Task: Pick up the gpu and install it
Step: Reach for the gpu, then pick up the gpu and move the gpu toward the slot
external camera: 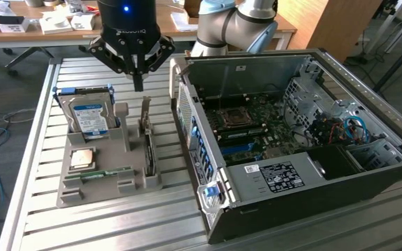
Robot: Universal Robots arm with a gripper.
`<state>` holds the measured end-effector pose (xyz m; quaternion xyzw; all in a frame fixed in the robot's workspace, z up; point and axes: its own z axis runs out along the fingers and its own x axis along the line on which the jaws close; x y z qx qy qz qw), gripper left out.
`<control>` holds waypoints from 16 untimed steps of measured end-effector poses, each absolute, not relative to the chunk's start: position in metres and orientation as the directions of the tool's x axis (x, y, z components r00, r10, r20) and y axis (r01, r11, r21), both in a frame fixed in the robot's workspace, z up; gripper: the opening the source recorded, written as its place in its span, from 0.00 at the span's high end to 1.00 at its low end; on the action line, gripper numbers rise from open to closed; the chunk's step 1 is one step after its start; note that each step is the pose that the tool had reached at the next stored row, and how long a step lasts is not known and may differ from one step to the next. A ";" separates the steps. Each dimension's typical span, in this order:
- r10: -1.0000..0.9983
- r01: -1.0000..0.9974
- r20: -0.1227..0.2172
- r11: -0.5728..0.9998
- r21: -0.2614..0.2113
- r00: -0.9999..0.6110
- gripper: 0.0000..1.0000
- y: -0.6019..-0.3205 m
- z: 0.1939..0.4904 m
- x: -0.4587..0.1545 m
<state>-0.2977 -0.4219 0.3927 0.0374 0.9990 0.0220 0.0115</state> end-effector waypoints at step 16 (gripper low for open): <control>0.075 0.074 -0.021 0.996 0.045 -0.997 0.89 -0.426 0.393 -0.298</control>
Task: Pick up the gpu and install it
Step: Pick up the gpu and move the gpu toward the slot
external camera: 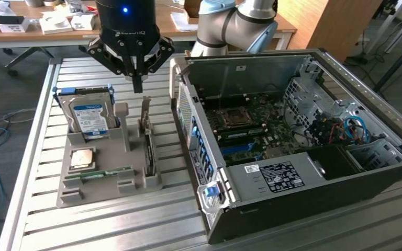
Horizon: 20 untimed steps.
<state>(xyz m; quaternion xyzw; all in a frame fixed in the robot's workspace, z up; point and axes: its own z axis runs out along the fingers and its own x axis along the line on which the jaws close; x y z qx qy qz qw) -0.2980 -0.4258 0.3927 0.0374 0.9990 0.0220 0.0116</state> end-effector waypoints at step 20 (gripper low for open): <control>0.075 0.074 -0.021 0.996 0.045 -0.997 0.41 -0.426 0.393 -0.298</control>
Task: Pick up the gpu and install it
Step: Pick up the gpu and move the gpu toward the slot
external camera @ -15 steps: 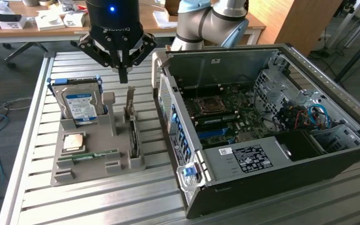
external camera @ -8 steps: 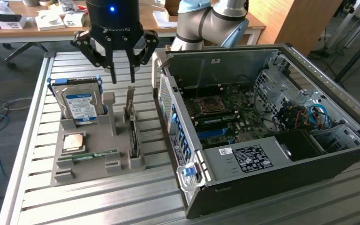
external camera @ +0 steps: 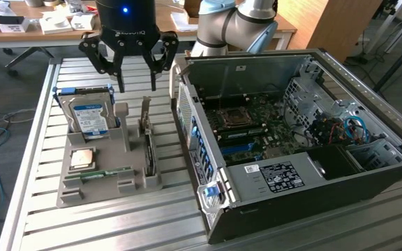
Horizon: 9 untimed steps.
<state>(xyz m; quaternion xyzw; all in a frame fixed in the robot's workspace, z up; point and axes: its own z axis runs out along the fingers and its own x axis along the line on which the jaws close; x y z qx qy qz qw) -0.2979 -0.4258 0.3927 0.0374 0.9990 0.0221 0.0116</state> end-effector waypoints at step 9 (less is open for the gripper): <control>0.075 0.074 -0.021 0.996 0.045 -0.997 0.41 -0.426 0.386 -0.298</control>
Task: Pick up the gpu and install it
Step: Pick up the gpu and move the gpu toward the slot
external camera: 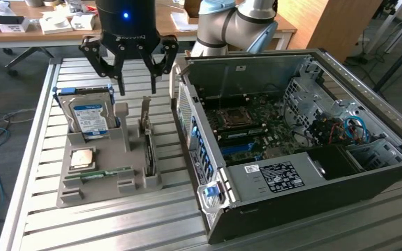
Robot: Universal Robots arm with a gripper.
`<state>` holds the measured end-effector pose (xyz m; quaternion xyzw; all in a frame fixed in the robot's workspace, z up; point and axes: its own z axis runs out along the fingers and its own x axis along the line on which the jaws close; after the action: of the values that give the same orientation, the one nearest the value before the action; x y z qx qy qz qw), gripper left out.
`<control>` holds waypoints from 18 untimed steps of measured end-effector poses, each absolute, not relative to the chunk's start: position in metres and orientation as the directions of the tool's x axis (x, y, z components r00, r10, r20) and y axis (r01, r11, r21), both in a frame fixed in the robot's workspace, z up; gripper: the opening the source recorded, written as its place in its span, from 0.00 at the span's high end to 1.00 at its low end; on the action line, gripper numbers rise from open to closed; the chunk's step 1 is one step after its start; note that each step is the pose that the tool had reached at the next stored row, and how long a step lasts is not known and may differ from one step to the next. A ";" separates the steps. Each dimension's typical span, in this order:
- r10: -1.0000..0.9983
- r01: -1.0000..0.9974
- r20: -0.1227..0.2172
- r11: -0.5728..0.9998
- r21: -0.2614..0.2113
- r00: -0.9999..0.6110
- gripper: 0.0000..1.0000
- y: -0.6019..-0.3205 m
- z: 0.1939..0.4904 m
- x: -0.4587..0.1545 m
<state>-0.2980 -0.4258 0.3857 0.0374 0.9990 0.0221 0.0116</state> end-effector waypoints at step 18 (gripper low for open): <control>0.075 0.074 -0.021 0.996 0.045 -0.997 0.41 -0.426 0.360 -0.298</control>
<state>-0.2979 -0.4258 0.3603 0.0374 0.9990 0.0221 0.0116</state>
